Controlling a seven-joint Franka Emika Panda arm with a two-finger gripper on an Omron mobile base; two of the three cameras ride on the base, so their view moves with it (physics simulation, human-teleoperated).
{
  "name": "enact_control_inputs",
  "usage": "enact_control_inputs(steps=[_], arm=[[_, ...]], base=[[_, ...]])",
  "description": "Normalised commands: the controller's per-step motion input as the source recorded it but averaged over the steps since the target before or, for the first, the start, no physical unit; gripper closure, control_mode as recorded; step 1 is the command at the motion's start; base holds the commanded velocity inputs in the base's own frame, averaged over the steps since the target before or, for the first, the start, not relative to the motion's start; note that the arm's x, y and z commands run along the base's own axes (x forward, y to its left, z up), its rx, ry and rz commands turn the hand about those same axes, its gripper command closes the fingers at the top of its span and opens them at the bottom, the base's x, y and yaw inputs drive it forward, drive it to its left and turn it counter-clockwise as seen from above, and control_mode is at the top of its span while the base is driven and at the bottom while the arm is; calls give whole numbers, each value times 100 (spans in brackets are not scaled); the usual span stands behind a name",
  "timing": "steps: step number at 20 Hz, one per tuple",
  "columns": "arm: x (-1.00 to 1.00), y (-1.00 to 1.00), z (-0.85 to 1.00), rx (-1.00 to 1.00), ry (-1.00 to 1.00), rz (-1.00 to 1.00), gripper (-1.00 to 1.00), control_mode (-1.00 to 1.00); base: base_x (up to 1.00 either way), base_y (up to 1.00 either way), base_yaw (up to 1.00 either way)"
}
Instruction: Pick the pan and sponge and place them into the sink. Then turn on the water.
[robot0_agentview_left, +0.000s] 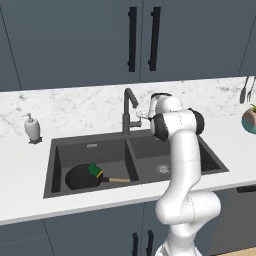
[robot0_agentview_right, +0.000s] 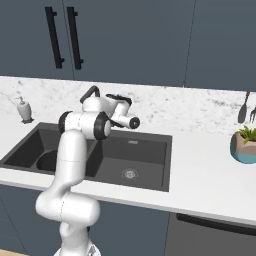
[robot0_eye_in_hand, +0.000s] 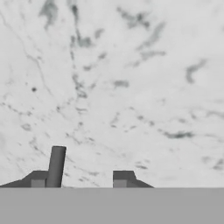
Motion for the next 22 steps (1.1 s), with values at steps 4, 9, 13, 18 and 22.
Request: enact_control_inputs(steps=[4,9,13,18,22], arm=[[0,-59,-47,0,10,0,100,-100],[-10,-64,-52,0,6,0,100,-100],[-37,-62,-44,0,0,0,100,-100],[-63,-64,-11,4,0,0,100,-100],[-67,-50,29,15,-8,0,100,-100]], base=[[0,0,0],[0,0,0],[0,0,0],[0,0,0],[0,0,0]])
